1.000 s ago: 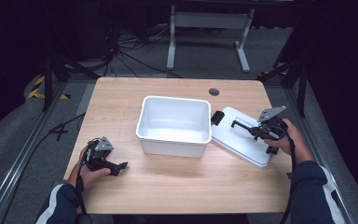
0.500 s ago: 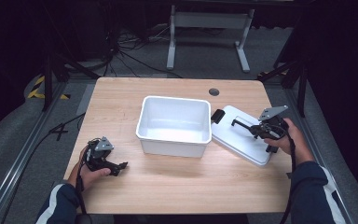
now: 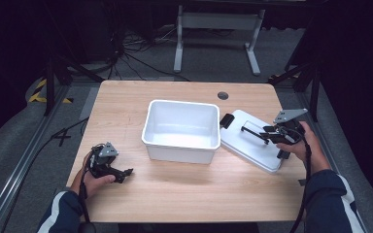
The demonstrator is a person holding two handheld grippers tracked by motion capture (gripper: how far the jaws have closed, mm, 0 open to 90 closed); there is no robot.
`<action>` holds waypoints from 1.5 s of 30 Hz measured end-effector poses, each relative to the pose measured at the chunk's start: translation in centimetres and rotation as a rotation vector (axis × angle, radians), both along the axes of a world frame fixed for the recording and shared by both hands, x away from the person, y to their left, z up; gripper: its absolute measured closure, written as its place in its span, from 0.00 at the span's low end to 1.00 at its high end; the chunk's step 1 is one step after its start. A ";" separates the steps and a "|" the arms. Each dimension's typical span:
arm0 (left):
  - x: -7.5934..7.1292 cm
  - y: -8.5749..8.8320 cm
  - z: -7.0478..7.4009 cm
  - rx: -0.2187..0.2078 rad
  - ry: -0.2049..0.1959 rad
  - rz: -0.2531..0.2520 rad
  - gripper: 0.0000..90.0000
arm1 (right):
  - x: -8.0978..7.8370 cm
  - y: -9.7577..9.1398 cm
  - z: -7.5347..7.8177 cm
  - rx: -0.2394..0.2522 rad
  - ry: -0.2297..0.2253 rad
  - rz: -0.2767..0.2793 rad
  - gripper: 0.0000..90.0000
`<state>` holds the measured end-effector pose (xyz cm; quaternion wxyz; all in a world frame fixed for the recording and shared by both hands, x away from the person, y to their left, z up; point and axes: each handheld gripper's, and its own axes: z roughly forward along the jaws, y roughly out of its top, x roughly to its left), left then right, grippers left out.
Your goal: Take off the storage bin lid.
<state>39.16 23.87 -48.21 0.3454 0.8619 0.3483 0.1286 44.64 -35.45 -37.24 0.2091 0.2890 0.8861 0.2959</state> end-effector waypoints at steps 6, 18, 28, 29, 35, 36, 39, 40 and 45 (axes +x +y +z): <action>0.0 0.0 0.0 0.000 0.000 0.000 0.00 | -0.3 0.3 0.4 0.026 -0.012 -0.002 0.71; 0.0 0.0 0.0 0.001 0.000 0.001 0.00 | -1.4 0.8 1.3 0.058 -0.018 0.020 0.65; 0.0 0.0 0.0 0.000 0.000 0.001 0.00 | -2.6 1.3 1.4 0.066 -0.012 0.035 0.54; 0.0 0.0 0.0 0.001 0.000 0.000 0.00 | -2.8 1.4 1.3 0.057 -0.020 0.034 0.49; 0.0 0.0 0.0 0.001 0.000 0.001 0.00 | -3.7 1.8 1.3 0.058 -0.045 0.034 0.39; 0.0 0.0 0.0 0.001 0.000 0.001 0.00 | -3.8 1.8 1.3 0.058 -0.057 0.036 0.38; 0.0 0.0 0.0 0.001 0.000 0.001 0.00 | -4.3 1.7 1.3 0.076 -0.065 0.036 0.36; 0.0 0.0 0.0 0.001 0.000 0.001 0.00 | -4.5 1.7 1.2 0.080 -0.069 0.037 0.36; -0.1 0.0 0.0 -0.001 0.000 0.006 0.00 | -5.4 1.3 1.2 0.096 -0.094 0.032 0.35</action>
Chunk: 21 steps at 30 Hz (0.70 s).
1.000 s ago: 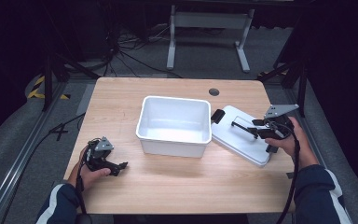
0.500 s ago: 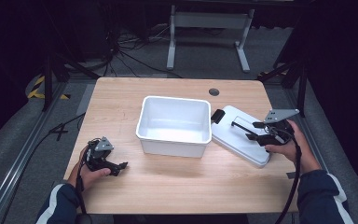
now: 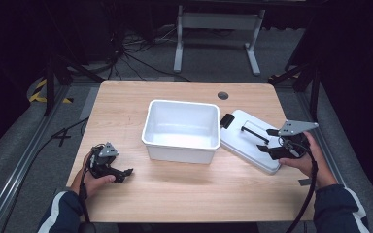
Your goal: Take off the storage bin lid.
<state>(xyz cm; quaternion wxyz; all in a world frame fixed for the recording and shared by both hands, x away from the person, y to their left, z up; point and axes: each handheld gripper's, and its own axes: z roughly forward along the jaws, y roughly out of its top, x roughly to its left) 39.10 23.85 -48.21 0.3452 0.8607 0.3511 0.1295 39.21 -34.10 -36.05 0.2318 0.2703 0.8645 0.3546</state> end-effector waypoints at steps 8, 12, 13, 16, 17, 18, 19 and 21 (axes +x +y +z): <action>-0.1 0.0 0.0 0.001 0.000 0.002 0.01 | -1.1 -0.2 -0.6 0.012 -0.017 0.011 0.34; -0.1 0.0 0.0 0.002 0.000 0.001 0.01 | -1.7 0.0 -0.9 0.012 -0.028 0.016 0.33; -0.1 0.0 0.0 0.001 0.000 0.000 0.01 | -1.9 0.1 -1.0 0.014 -0.034 0.016 0.33; -0.1 0.0 0.0 0.000 0.003 0.001 0.01 | -2.4 0.2 -1.5 0.020 -0.031 0.020 0.32; -0.1 0.0 0.0 0.003 -0.003 0.000 0.01 | -2.6 0.4 -1.7 0.016 -0.034 0.019 0.32; -0.1 0.0 0.0 0.005 -0.007 -0.002 0.01 | -2.8 0.4 -1.9 0.012 -0.029 0.023 0.32; -0.1 0.0 0.0 0.004 -0.006 -0.001 0.01 | -3.0 0.5 -2.1 0.019 -0.027 0.028 0.32; -0.1 0.0 0.0 0.004 -0.008 0.000 0.01 | -3.4 0.6 -2.7 0.037 -0.019 0.037 0.32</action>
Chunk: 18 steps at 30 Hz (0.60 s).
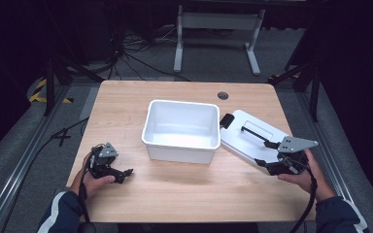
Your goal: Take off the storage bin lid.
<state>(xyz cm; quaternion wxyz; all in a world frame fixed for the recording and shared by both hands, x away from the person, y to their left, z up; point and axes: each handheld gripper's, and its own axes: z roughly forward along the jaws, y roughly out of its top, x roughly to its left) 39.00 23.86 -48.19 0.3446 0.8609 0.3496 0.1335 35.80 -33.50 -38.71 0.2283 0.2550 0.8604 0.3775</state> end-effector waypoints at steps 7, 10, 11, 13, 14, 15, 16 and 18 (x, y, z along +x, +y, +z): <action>-0.1 0.0 0.0 -0.004 0.007 -0.001 0.01 | -0.9 0.6 -2.7 -0.016 0.046 0.015 0.32; -0.1 0.0 0.0 -0.004 0.007 -0.001 0.01 | -1.3 0.9 -3.5 -0.020 0.058 0.029 0.32; -0.1 0.0 0.0 -0.004 0.007 -0.002 0.01 | -1.4 1.0 -3.6 -0.025 0.060 0.036 0.32; -0.1 0.0 0.0 -0.004 0.007 -0.002 0.01 | -1.7 1.0 -3.9 0.008 0.077 0.043 0.32; -0.1 0.0 0.0 -0.003 0.007 -0.003 0.01 | -1.8 1.1 -4.1 0.012 0.076 0.047 0.32; -0.1 0.0 0.0 -0.004 0.007 -0.003 0.01 | -2.0 1.1 -4.3 0.007 0.076 0.054 0.32; -0.1 0.0 0.0 -0.004 0.007 -0.003 0.01 | -2.1 1.1 -4.6 0.005 0.084 0.057 0.32; -0.1 0.0 0.0 -0.003 0.007 -0.004 0.01 | -2.4 1.0 -5.0 0.005 0.083 0.059 0.34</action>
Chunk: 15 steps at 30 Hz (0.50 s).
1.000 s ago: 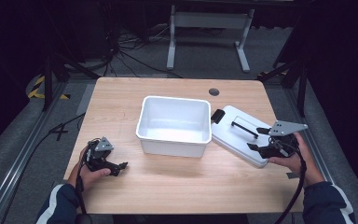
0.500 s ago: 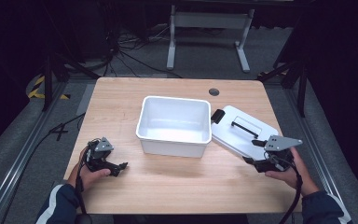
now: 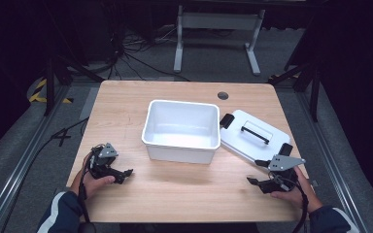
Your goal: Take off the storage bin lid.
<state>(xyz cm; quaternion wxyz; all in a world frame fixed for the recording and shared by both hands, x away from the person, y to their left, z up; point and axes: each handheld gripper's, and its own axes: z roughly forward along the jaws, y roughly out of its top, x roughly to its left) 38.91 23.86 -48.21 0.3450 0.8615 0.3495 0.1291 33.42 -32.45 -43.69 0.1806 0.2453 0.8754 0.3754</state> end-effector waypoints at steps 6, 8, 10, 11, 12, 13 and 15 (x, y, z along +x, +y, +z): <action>0.1 0.0 0.0 0.003 -0.003 -0.005 0.00 | -0.5 -0.7 -1.3 0.013 0.032 -0.030 0.33; 0.1 0.0 0.0 0.004 -0.003 -0.006 0.00 | -0.6 -1.0 -1.8 0.021 0.046 -0.043 0.33; 0.1 0.0 0.0 0.004 -0.003 -0.007 0.00 | -0.7 -1.1 -2.5 0.015 0.067 -0.046 0.31; 0.1 0.0 0.0 0.004 -0.003 -0.008 0.00 | -0.7 -1.0 -2.8 0.001 0.077 -0.053 0.28; 0.1 0.0 0.0 0.004 -0.003 -0.008 0.00 | -0.7 -1.0 -2.8 0.001 0.077 -0.053 0.28; 0.1 0.1 0.0 0.004 -0.006 -0.011 0.00 | -0.8 -1.2 -3.1 0.027 0.079 -0.060 0.28; 0.1 0.0 0.0 0.000 -0.001 -0.012 0.00 | -0.8 -1.3 -3.2 0.044 0.090 -0.064 0.28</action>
